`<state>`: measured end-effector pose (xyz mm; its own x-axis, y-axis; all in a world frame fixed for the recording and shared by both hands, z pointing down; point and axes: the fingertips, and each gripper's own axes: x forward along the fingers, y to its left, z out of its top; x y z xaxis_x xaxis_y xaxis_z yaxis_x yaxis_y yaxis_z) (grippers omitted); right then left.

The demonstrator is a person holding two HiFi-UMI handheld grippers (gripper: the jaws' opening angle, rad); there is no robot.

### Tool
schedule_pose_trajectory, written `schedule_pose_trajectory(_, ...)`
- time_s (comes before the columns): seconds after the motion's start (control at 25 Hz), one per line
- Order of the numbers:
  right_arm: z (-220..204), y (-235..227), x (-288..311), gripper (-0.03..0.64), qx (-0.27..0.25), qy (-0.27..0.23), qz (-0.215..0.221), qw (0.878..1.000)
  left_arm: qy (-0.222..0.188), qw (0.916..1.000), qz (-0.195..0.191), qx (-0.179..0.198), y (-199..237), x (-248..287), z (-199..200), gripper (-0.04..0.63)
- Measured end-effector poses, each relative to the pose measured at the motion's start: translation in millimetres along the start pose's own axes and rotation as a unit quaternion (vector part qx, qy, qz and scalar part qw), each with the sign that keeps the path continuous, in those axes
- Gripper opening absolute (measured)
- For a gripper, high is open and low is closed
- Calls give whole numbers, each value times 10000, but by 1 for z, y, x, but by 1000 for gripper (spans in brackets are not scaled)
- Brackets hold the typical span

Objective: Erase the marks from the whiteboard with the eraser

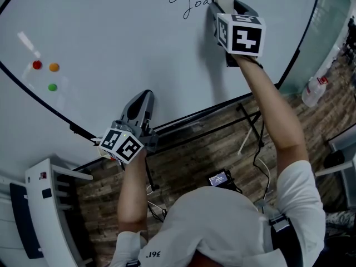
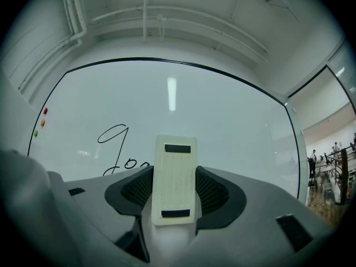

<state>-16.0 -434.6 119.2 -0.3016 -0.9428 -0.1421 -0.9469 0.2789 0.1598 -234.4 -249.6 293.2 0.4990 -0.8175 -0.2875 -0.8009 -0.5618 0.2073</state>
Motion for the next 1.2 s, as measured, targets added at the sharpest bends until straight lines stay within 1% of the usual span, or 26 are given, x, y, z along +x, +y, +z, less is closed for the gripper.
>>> schedule_pose_trajectory(0.2, 0, 20, -1, 256, -71, 38, 110, 9999, -42, 10000, -64, 31, 4, -7, -1, 8)
schedule_pose_trajectory(0.36, -2, 37, -3, 255, -174, 55, 184, 9997, -35, 10000, 53, -67, 4, -13, -2, 8)
schedule_pose_trajectory(0.52, -3, 57, -5, 256, -365, 65, 262, 9990, -35, 9999, 92, -93, 5, -19, -1, 8)
schedule_pose_trajectory(0.72, -3, 75, -7, 256, -459, 93, 328, 9984, -37, 9998, 133, -116, 7, -25, 0, 8)
schedule_pose_trajectory(0.84, -3, 91, -11, 256, -477, 84, 449, 9978, -45, 9999, 94, -87, 8, -30, -2, 8)
schedule_pose_trajectory(1.2, -9, 133, -17, 255, -713, 142, 794, 9942, -41, 9996, 220, -151, 7, -40, -1, 8)
